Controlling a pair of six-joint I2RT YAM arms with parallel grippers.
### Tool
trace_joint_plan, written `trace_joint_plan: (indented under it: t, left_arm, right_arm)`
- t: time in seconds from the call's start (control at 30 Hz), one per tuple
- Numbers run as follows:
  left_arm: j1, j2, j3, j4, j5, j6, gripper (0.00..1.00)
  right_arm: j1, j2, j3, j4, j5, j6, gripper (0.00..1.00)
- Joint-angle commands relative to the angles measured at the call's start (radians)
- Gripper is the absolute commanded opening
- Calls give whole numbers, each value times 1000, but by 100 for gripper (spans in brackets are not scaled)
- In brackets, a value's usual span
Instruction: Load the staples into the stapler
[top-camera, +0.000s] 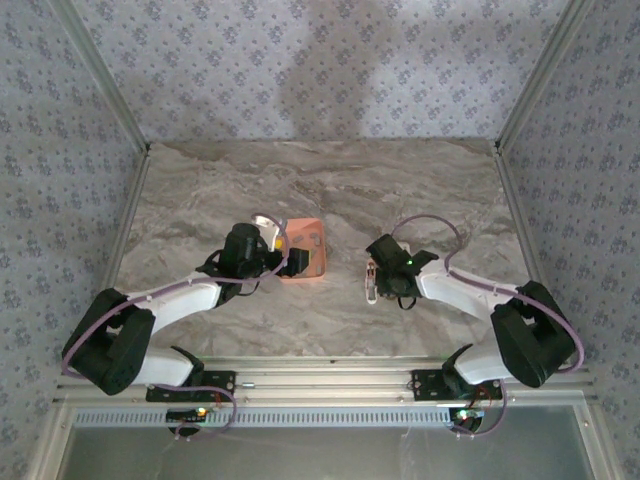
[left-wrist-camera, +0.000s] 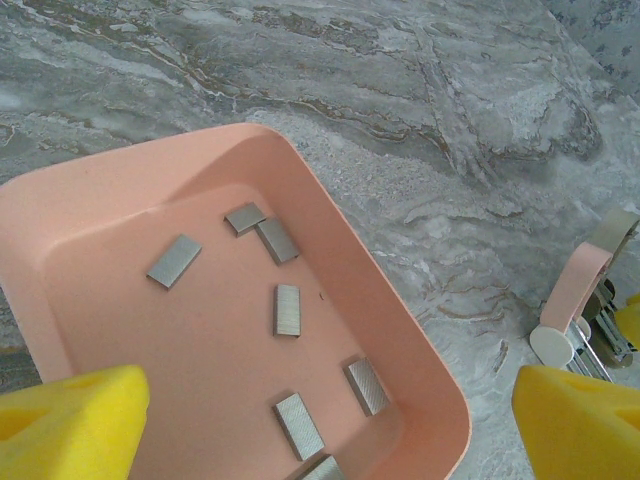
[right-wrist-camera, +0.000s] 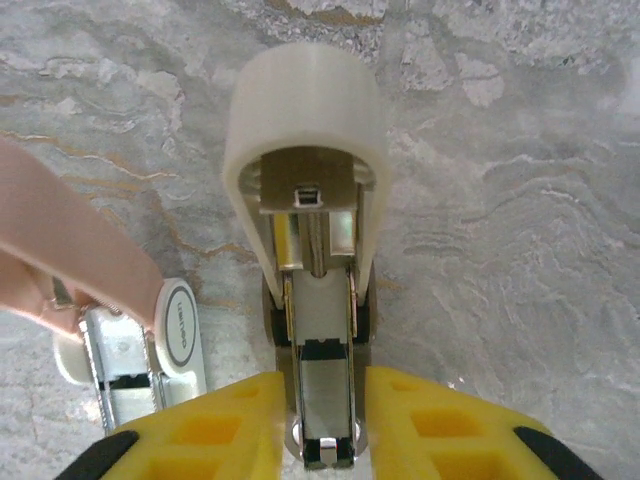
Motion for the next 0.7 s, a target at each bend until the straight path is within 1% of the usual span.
trace_joint_plan:
  t: [0.0,0.1,0.17,0.3,0.4,0.53,0.67]
  left_arm:
    - [-7,-4,23,-1,6,19,93]
    - [-6,-4,22,4,10,17,93]
    - [-7,-4,18,21,29,20,93]
    - [-10,-4,15,63,95,29,93]
    - [-22,-2,21,66,115,48,93]
    - [-29,8,23,69,100,48,93]
    - [-27,15,17,78,81,45,93]
  right_arm:
    - [7,-57,31,-62,6,2,29]
    - [-1,-93,43,-73,-7,2,31]
    - [-22,-109,42,-68,-39,-36,32]
    - [-112,-113,21,-22,-206,-67,32]
    - [-193,-110,-13,29,-336,-75,32]
    - [-309,-98,-64,88,-497,-92,32]
    - [-392,-93,-101,137,-577,-104,31]
